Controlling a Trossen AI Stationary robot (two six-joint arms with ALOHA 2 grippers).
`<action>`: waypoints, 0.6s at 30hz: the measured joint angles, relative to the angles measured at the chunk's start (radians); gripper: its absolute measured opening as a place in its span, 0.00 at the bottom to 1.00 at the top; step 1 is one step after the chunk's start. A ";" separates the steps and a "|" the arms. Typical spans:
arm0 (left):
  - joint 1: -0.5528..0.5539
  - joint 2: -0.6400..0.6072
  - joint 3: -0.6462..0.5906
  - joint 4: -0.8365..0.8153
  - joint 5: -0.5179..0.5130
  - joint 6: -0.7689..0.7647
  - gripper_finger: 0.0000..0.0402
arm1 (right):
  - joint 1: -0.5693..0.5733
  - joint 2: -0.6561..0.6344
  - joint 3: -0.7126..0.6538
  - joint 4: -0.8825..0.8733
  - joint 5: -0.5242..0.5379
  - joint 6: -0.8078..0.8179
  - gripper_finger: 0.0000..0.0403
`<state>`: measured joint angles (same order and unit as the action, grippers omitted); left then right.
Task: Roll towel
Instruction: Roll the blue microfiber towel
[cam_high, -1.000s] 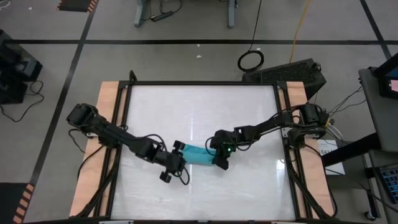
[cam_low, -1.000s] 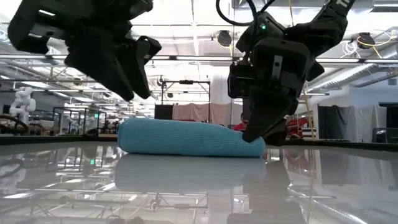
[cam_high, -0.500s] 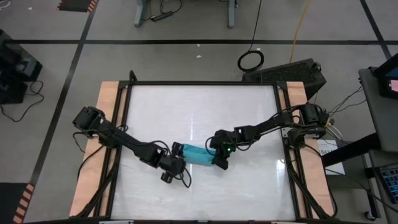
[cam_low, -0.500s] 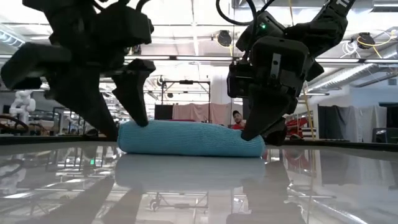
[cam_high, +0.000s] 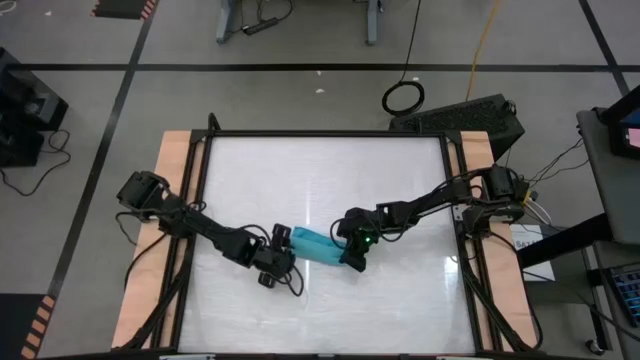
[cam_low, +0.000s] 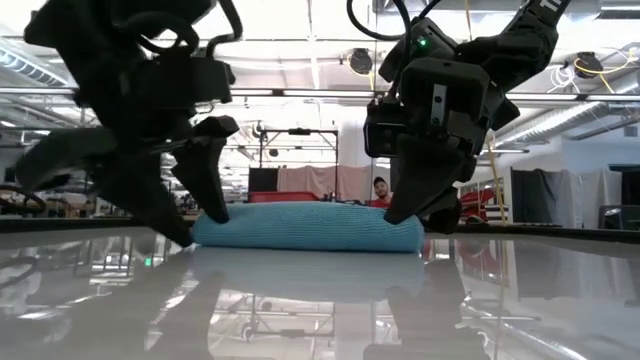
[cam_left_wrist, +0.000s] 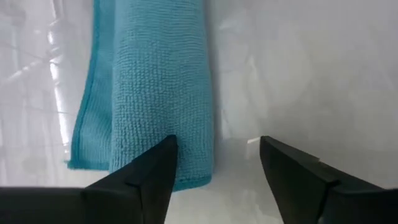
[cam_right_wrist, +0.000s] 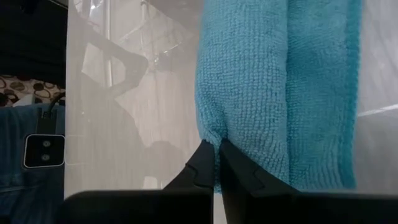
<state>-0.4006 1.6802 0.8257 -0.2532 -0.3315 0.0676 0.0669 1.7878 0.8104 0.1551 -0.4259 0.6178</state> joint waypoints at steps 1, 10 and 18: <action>0.001 0.000 0.000 0.004 -0.006 0.001 0.57 | 0.000 0.000 0.000 0.000 0.000 0.000 0.00; -0.010 -0.013 -0.001 0.050 -0.025 0.026 0.54 | 0.000 0.000 0.000 -0.002 -0.023 0.008 0.00; -0.010 -0.054 -0.001 0.122 0.009 0.079 0.62 | 0.000 -0.001 0.000 -0.001 -0.027 0.007 0.00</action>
<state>-0.4103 1.6258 0.8252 -0.1317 -0.3229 0.1467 0.0673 1.7866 0.8104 0.1539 -0.4526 0.6250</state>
